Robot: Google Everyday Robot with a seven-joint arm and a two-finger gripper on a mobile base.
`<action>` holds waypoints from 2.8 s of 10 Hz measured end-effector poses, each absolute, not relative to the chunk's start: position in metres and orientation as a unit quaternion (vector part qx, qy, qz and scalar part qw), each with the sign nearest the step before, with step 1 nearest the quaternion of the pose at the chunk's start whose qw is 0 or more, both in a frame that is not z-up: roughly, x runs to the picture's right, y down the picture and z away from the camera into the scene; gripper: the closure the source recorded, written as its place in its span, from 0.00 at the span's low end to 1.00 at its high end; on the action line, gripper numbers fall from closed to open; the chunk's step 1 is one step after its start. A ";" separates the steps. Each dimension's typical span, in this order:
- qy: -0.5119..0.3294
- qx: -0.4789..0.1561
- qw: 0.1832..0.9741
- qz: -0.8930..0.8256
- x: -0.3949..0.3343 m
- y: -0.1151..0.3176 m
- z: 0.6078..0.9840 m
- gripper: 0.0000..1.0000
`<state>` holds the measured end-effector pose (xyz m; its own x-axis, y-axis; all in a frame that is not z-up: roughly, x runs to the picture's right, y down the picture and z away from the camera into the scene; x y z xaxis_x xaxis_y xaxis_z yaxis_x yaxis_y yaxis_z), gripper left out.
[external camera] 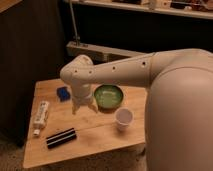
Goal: Place the white sponge in the ceramic bowl
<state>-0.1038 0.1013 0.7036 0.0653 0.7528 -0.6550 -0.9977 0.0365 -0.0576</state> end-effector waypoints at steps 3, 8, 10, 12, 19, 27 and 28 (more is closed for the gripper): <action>0.177 -0.269 0.684 0.654 -0.103 0.084 0.706 0.35; 0.060 -0.256 0.738 0.622 -0.186 0.009 0.737 0.35; 0.046 -0.252 0.753 0.606 -0.219 -0.019 0.755 0.35; 0.042 -0.251 0.762 0.596 -0.240 -0.033 0.766 0.35; -0.012 -0.242 0.767 0.595 -0.220 -0.053 0.798 0.35; -0.113 -0.301 0.769 0.552 -0.253 -0.085 0.878 0.35; -0.108 -0.304 0.783 0.531 -0.273 -0.085 0.887 0.35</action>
